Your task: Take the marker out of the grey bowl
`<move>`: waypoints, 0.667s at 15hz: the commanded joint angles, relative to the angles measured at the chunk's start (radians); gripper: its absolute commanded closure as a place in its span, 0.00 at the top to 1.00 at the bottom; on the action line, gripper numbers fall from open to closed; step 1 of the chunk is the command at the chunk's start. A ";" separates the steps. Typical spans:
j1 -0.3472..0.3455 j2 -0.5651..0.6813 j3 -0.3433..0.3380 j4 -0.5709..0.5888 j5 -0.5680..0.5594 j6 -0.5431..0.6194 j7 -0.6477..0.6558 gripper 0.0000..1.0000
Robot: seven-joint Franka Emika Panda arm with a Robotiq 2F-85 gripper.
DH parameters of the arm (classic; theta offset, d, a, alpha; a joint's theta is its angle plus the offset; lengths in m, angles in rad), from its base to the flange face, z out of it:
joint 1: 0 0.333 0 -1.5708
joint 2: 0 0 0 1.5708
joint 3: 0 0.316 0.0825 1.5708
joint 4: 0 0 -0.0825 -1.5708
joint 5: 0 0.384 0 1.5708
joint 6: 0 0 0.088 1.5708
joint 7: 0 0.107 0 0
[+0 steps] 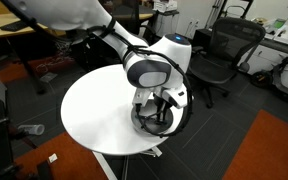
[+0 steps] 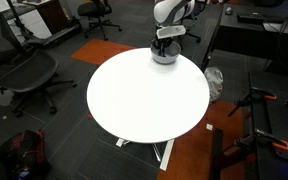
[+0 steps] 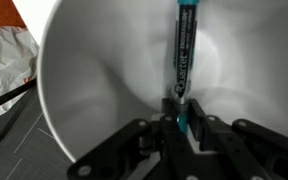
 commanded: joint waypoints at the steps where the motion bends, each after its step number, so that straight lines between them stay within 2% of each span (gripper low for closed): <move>1: -0.005 -0.013 0.004 0.006 0.011 -0.030 -0.015 0.05; 10: 0.075 -0.230 -0.064 -0.183 -0.054 0.035 0.017 0.05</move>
